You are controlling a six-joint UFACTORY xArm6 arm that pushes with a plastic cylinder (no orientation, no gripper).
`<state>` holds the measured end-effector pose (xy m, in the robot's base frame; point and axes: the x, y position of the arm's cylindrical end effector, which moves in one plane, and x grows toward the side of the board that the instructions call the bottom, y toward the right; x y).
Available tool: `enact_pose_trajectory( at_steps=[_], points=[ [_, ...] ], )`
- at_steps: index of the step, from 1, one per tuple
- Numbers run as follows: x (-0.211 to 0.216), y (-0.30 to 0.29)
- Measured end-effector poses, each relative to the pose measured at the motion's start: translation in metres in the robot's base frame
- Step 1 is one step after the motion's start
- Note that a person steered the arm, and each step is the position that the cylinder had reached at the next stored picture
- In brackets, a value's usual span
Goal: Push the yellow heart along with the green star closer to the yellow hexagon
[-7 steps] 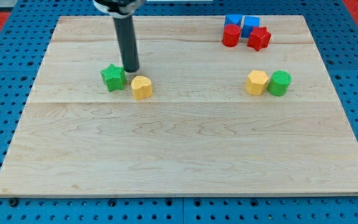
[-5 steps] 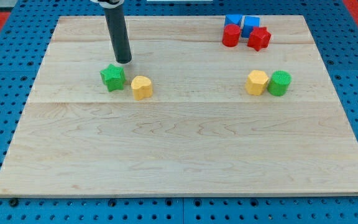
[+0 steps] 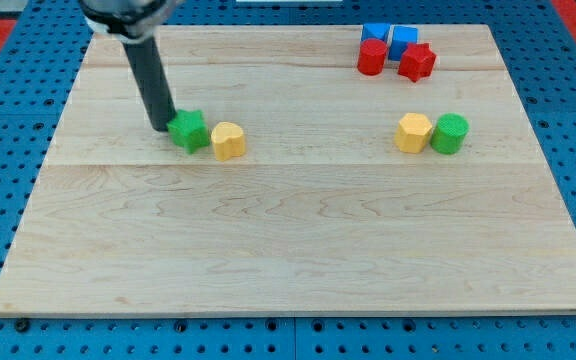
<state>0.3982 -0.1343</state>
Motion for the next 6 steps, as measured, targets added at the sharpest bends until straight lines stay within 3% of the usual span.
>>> enact_pose_trajectory(
  at_steps=[1, 6],
  points=[
    [0.012, 0.071],
    [0.023, 0.064]
  ],
)
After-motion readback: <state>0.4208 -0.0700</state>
